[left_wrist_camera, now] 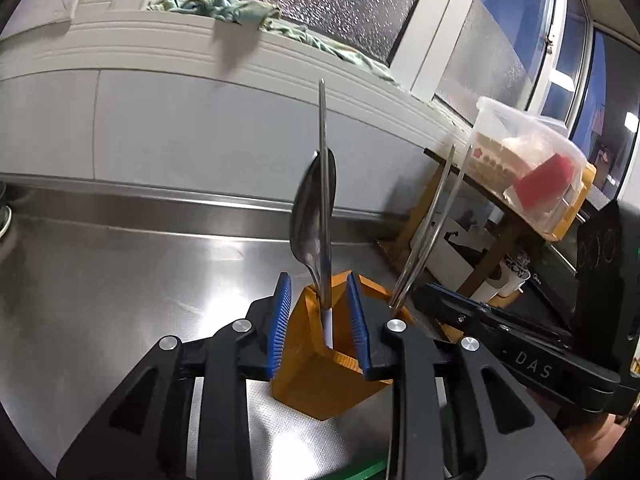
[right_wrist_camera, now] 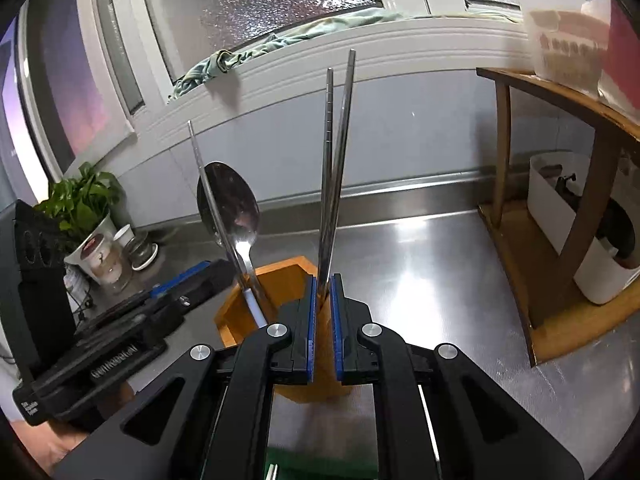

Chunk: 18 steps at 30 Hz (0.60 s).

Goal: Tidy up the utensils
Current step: 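Insert the chopstick into the wooden holder with the left tool while the right tool inserts its chopstick, then open both tools and move them back over the tray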

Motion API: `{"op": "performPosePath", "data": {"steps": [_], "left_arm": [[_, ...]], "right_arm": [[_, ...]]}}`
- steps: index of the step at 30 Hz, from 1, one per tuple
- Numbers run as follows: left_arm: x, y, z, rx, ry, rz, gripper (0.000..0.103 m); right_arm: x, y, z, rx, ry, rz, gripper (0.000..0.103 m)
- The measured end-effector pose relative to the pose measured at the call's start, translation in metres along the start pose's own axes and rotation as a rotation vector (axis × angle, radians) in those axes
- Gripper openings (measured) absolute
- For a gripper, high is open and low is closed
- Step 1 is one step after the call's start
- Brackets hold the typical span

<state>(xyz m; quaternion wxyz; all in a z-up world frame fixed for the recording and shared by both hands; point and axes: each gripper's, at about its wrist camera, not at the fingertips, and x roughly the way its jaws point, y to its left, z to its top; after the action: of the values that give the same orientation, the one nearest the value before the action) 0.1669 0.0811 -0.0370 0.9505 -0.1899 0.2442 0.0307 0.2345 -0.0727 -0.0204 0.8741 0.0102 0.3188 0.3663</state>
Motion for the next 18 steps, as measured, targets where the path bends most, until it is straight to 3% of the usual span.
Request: {"op": "performPosePath", "data": {"steps": [3, 6, 7, 8, 9, 14, 18], "left_arm": [[-0.012, 0.001, 0.003, 0.010, -0.008, 0.021, 0.031], [-0.028, 0.004, 0.006, 0.008, -0.013, 0.052, 0.047], [-0.033, 0.005, 0.007, 0.005, -0.012, 0.061, 0.058], [-0.037, 0.006, 0.007, 0.000, -0.009, 0.068, 0.067], [-0.043, 0.006, 0.008, -0.007, 0.000, 0.078, 0.070], [-0.061, 0.002, 0.000, -0.028, 0.114, 0.132, 0.090], [-0.071, -0.004, -0.014, -0.060, 0.213, 0.135, 0.095]], "right_arm": [[-0.013, 0.000, 0.000, -0.009, -0.006, -0.009, 0.010], [-0.030, -0.004, 0.002, -0.008, -0.013, -0.021, 0.014], [-0.037, -0.006, 0.003, -0.006, -0.011, -0.025, 0.033], [-0.045, -0.008, 0.003, -0.001, -0.017, -0.031, 0.060], [-0.053, -0.010, 0.003, 0.004, -0.029, -0.038, 0.068], [-0.086, -0.018, 0.001, 0.030, 0.009, -0.036, 0.098], [-0.102, -0.018, -0.008, 0.052, 0.096, 0.001, 0.099]]}}
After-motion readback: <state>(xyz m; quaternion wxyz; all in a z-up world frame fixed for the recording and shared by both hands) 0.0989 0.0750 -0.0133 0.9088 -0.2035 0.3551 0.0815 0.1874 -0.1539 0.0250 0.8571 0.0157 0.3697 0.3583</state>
